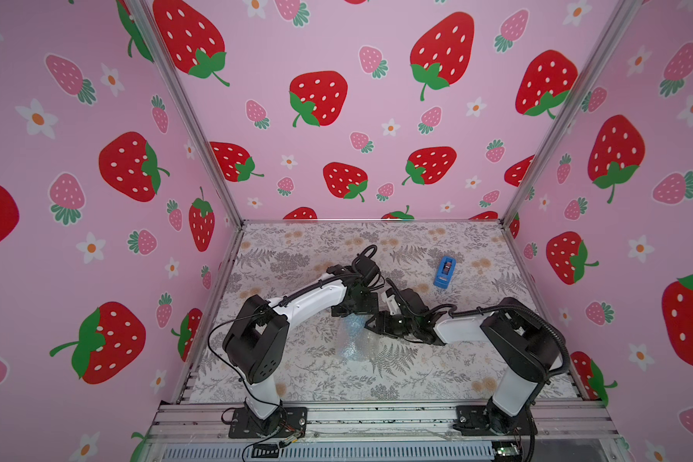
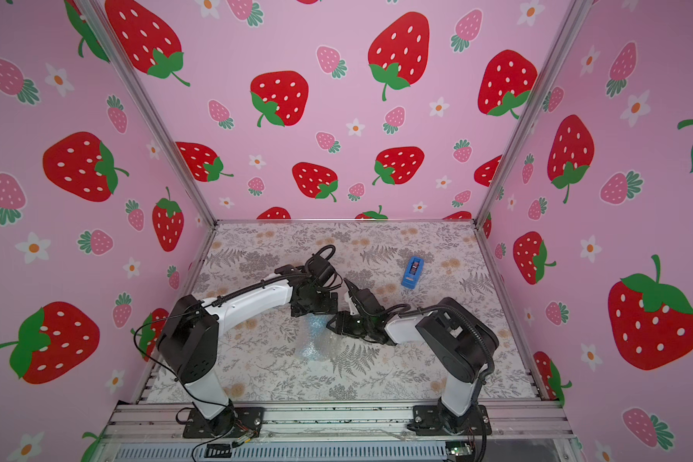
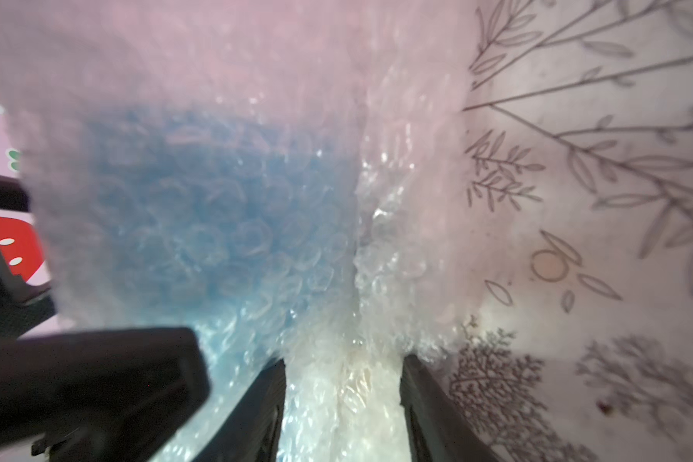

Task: Wrap wine glasses in bubble wrap
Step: Wrap the wine glass in bubble wrap.

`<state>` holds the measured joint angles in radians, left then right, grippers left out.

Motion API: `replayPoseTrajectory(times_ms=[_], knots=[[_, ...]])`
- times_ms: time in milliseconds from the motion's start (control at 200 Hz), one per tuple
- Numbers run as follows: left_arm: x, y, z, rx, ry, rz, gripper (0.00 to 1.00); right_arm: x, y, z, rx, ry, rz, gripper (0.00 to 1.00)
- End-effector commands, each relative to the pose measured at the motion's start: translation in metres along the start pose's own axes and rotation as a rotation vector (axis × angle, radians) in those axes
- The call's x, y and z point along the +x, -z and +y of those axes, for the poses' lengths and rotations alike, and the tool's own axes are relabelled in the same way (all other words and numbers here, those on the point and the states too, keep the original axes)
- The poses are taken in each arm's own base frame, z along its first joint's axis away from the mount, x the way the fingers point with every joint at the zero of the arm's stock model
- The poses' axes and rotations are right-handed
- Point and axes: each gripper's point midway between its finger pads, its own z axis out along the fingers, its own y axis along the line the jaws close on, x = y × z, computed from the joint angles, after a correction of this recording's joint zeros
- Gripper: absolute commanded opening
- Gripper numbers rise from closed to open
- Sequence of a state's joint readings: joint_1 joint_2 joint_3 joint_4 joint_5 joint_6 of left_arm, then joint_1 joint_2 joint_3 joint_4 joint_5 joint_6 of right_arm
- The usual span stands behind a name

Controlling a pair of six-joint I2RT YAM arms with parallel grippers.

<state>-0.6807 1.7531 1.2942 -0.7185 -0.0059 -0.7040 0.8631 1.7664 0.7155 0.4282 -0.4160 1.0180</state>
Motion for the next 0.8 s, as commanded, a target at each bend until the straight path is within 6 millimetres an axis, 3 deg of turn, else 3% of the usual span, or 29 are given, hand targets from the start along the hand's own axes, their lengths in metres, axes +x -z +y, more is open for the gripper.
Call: replayPoseTrajectory(times_ms=[0, 455, 645, 795], knots=[[0.0, 0.004, -0.004, 0.095, 0.04, -0.004, 0.99, 0.011, -0.008, -0.019, 0.078, -0.016, 0.035, 0.5], [-0.007, 0.037, 0.026, 0.298, 0.071, -0.105, 0.99, 0.012, -0.017, -0.037, 0.166, -0.015, 0.059, 0.51], [-0.013, 0.031, 0.048, 0.363, 0.06, -0.195, 0.99, 0.012, -0.016, -0.039, 0.18, -0.013, 0.061, 0.51], [-0.019, 0.032, 0.049, 0.557, 0.059, -0.281, 0.99, 0.013, -0.014, -0.04, 0.19, -0.009, 0.063, 0.51]])
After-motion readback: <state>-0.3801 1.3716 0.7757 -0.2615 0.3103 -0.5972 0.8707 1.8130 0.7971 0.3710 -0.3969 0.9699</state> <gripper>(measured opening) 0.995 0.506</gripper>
